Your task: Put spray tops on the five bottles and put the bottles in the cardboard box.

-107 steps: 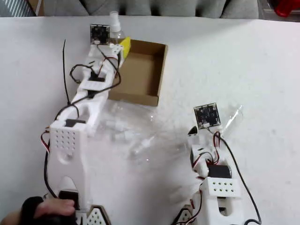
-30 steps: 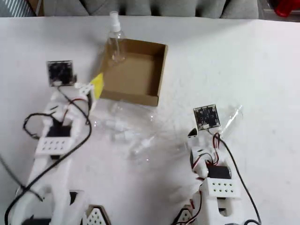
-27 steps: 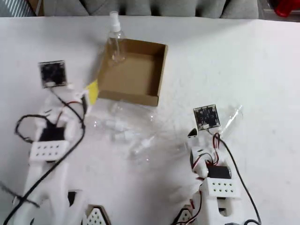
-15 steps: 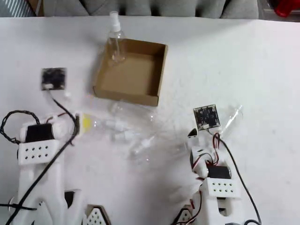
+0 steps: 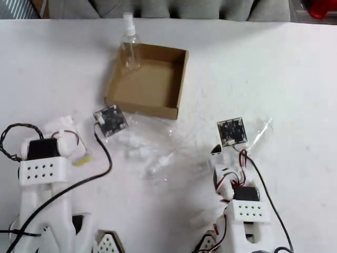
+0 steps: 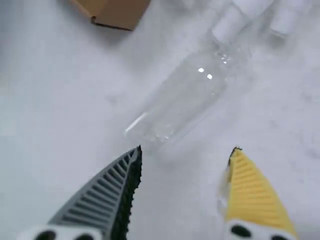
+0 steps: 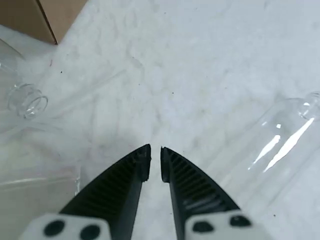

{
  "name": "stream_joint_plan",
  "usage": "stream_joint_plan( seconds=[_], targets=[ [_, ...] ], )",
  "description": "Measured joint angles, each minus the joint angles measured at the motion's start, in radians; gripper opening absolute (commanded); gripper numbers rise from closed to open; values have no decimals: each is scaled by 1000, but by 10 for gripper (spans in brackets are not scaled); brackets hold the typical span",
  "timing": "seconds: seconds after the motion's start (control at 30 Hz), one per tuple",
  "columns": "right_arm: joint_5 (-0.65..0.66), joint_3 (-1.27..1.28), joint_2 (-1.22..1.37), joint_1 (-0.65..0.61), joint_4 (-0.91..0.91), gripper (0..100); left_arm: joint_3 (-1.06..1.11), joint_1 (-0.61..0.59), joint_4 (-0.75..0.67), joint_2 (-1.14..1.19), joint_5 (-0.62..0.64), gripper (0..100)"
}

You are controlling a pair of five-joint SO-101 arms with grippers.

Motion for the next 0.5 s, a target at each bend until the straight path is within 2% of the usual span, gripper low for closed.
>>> stream_joint_plan(
  seconds=[0.17,0.33,0.5],
  targets=[
    [0,0,0,0,0,17,28,55,-48,0,-135,277],
    [0,0,0,0,0,17,25,140,-51,15,-149,365],
    [0,0,0,0,0,17,-94,149,-51,207,-153,369]
  ],
)
